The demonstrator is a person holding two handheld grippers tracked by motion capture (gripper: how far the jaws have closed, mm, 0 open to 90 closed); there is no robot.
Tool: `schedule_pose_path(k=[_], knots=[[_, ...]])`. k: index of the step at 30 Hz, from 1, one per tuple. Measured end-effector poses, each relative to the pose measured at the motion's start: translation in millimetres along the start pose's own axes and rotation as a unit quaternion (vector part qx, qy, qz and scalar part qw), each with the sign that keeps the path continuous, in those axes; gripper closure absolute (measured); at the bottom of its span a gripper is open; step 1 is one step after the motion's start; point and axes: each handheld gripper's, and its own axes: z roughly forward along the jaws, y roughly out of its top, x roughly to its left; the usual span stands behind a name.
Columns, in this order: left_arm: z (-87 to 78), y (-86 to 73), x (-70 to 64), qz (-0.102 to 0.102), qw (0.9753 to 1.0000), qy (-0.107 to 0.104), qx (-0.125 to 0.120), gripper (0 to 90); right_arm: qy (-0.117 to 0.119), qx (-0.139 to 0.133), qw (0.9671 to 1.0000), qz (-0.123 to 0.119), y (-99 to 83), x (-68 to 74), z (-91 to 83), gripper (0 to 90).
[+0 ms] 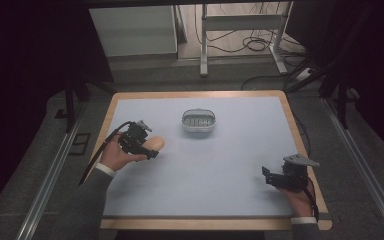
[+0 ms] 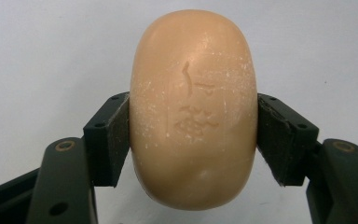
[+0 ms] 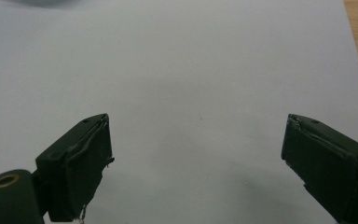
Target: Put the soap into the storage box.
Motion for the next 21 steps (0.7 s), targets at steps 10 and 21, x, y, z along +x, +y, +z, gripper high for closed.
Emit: schedule_pose_path(k=[10,21], knots=[[2.5,7.5,2.9,0.002,1.0000,0.001,-0.001,32.9,-0.002,0.001,1.0000,0.002,-0.4,-0.9,0.2,8.1],[4.6,15.5,5.4,0.006,1.0000,0.004,-0.001,32.9,-0.003,0.000,1.0000,0.001,-0.5,-0.9,0.8,8.1]])
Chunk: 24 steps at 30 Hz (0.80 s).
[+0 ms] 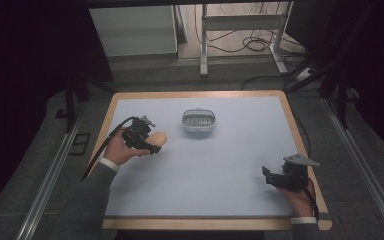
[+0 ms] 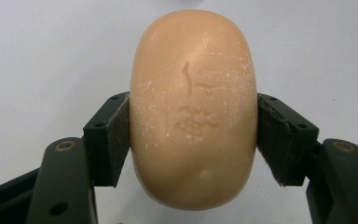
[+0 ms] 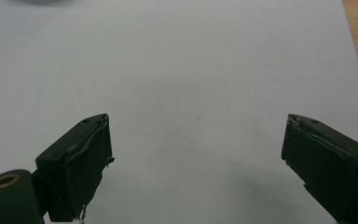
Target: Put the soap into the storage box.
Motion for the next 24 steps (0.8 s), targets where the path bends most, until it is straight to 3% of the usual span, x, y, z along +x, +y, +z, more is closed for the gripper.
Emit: schedule_pose_path(k=[24], knots=[[6.8,14.3,7.8,0.003,1.0000,0.004,-0.004,32.9,0.000,0.002,1.0000,-0.001,-0.2,-0.2,0.4,8.1]])
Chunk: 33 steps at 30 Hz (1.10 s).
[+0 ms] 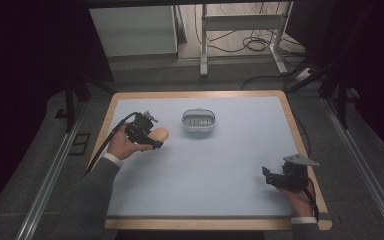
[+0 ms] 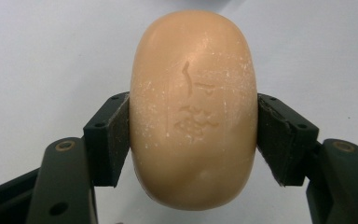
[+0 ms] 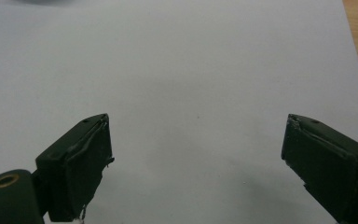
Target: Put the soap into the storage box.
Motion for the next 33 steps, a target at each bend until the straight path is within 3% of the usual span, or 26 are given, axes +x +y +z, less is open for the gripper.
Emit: schedule_pose_path(k=[33], knots=[[2.1,26.5,4.2,0.024,0.9997,0.006,0.003,32.9,-0.003,0.002,1.0000,0.003,-3.5,-1.3,-2.8,8.1]])
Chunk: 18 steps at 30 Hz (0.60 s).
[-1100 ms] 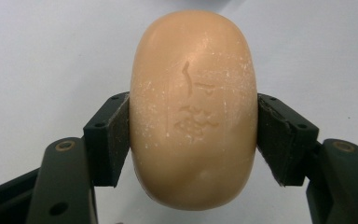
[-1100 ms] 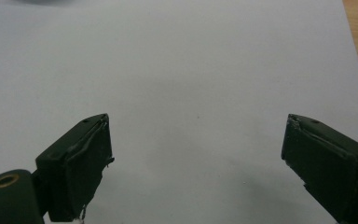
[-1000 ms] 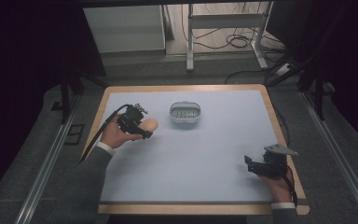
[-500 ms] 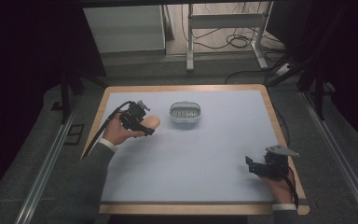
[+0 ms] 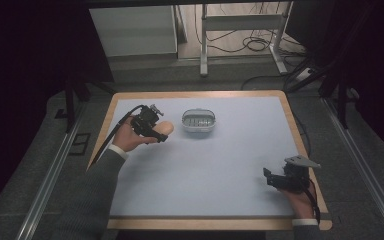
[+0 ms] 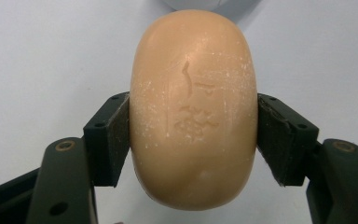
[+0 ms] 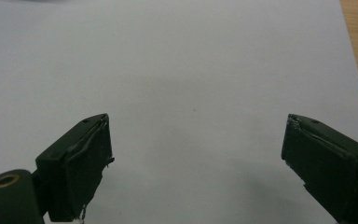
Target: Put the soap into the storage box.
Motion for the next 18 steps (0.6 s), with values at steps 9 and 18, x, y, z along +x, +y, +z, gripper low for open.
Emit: schedule_pose_path(k=[9,18], knots=[[-0.2,11.7,1.8,0.008,1.0000,0.002,-0.001,32.9,0.001,0.002,1.0000,-0.002,-0.3,0.5,1.4,8.1],[0.3,20.1,-0.7,0.013,0.9999,-0.001,-0.005,32.9,0.000,0.001,1.0000,-0.001,-0.2,-0.1,0.9,8.1]])
